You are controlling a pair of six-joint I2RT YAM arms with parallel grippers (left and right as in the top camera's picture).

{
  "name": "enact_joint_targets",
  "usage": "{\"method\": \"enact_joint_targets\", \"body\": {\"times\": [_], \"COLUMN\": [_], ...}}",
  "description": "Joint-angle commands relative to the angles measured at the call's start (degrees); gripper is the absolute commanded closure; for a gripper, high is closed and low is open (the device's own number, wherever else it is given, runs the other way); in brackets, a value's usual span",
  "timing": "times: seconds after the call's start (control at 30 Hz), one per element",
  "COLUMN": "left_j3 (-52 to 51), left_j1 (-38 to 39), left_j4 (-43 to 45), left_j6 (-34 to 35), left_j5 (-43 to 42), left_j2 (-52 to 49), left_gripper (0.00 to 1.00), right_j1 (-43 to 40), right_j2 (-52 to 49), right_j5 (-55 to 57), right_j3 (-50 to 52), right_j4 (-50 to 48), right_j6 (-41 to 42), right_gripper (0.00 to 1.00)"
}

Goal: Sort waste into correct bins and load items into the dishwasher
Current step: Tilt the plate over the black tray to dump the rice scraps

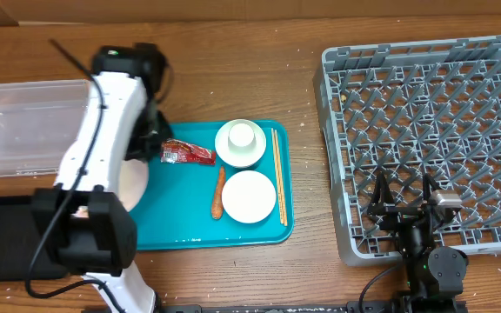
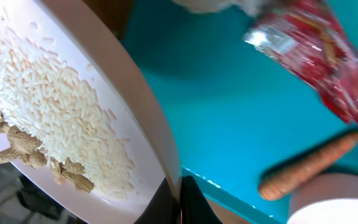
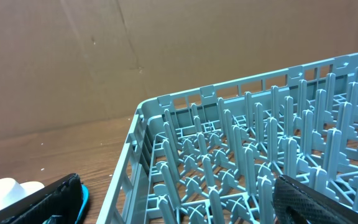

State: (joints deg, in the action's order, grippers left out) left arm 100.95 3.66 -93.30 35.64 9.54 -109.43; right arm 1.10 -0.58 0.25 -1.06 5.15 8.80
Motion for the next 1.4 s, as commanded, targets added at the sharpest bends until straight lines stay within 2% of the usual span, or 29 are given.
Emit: {"method": "enact_joint_targets", "body": {"times": [0.0,0.37,0.63,0.87,1.07,1.13,1.2,1.37], "left_j3": [1.8,1.9,1.9,1.6,-0.6,-1.8,-3.3,-3.4], "left_j1": [-6.4,-23.7,-32.7,-40.6,-44.1,-44.9,-46.5,-50.6], "left_j4": [-1.5,3.4,8.6,15.3,18.8,20.6,22.9,23.1], "left_j6": [-1.0,-6.8,-10.6,-13.7,-14.7,-15.8,-16.4,-20.3], "left_j5": [1.9,-0.6,-0.7,-7.6,-8.3,-10.4,-16.0,-24.7], "left_j2": [0.5,0.6,0.6,0.5,0.5,0.5,0.5,0.5], "left_gripper": [0.96,0.96,0.96,0.96,0.96,0.96,0.96,0.96], "right_j1": [-0.3,-0.3,-0.3,-0.3,-0.3,-0.3,-0.3,-0.3], "right_j2": [0.4,0.4,0.4,0.4,0.4,0.4,0.4,0.4], "right_j5": [0.1,0.1,0.1,0.1,0.1,0.1,0.1,0.1], "right_j3": [0.6,0.6,0.6,0.6,0.6,0.6,0.6,0.6], "right_j4": [-0.3,-0.3,-0.3,-0.3,-0.3,-0.3,-0.3,-0.3], "right_j6": [-0.3,-0.3,-0.3,-0.3,-0.3,-0.3,-0.3,-0.3], "right_gripper": [0.00,0.00,0.00,0.00,0.00,0.00,0.00,0.00]}}
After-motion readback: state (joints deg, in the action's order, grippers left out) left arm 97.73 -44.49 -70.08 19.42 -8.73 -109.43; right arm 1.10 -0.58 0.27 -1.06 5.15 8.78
